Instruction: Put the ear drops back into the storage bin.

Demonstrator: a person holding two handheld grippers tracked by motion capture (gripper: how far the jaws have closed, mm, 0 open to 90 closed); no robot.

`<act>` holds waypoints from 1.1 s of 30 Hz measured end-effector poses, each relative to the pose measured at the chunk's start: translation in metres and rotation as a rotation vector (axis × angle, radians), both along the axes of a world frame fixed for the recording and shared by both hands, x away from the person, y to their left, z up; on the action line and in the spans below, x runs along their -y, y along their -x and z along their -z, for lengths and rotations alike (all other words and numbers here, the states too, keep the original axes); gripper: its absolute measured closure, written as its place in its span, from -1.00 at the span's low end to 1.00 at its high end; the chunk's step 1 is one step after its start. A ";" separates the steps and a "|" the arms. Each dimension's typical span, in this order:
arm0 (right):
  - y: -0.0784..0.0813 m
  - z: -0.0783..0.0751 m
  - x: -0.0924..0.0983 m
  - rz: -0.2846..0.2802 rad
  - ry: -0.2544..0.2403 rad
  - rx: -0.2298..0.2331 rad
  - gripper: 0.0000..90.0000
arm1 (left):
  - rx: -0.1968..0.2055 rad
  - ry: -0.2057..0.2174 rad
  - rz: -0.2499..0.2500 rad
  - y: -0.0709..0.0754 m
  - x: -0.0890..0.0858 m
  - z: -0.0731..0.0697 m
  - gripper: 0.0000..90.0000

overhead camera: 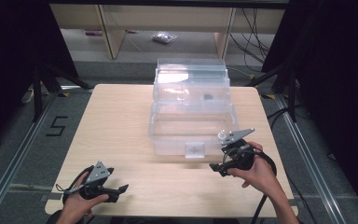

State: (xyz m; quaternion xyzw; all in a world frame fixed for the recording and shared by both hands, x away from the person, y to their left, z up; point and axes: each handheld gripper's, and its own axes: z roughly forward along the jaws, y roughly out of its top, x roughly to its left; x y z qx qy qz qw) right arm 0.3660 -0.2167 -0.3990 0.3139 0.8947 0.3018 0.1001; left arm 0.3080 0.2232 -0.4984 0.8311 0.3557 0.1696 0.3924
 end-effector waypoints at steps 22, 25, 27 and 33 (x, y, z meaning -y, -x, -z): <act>0.017 0.035 0.019 0.089 -0.032 -0.053 -0.47 | 0.074 0.004 -0.008 0.001 0.002 -0.017 -0.64; 0.018 0.039 0.021 0.068 -0.049 -0.065 -0.47 | 0.071 0.007 -0.009 0.000 0.002 -0.017 -0.64; 0.019 0.047 0.024 0.072 -0.057 -0.043 -0.47 | 0.071 0.025 -0.014 0.000 0.003 -0.016 -0.64; 0.026 0.056 0.029 0.104 -0.073 -0.081 -0.48 | 0.062 0.010 0.005 -0.001 0.008 -0.014 -0.65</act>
